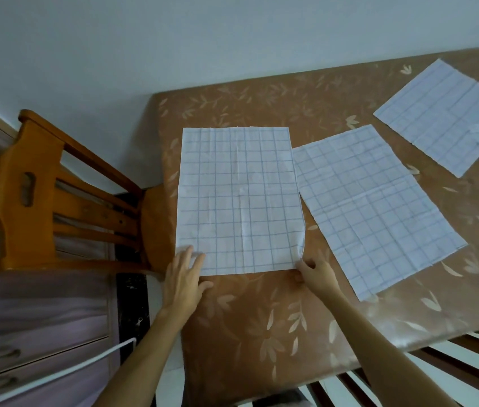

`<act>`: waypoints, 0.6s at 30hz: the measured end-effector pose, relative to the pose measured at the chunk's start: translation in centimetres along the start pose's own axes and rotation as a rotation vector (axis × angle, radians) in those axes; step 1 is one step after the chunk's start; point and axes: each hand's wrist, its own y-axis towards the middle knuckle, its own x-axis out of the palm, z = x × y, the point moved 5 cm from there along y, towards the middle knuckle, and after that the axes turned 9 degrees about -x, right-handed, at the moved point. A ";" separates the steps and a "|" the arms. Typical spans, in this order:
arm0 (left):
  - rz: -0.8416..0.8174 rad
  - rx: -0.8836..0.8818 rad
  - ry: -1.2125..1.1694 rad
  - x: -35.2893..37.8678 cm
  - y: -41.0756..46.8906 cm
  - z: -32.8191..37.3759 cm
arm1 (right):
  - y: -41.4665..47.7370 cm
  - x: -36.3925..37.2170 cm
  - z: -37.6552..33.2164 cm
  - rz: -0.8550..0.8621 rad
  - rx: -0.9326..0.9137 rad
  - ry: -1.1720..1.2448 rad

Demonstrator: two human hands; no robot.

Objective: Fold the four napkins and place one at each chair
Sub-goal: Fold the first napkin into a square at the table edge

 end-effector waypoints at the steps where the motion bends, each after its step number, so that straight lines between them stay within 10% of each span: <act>1: 0.003 0.038 -0.007 0.0 -0.3 0.8 | -0.4 0.0 0.0 -0.015 -0.004 0.073; 11: -0.007 0.228 -0.014 -0.2 -3.9 7.0 | -6.4 -0.9 -1.2 -0.198 -0.023 0.733; 18: 0.023 0.263 -0.057 -2.0 -7.3 5.1 | -11.2 -1.9 -1.0 0.009 -0.321 0.439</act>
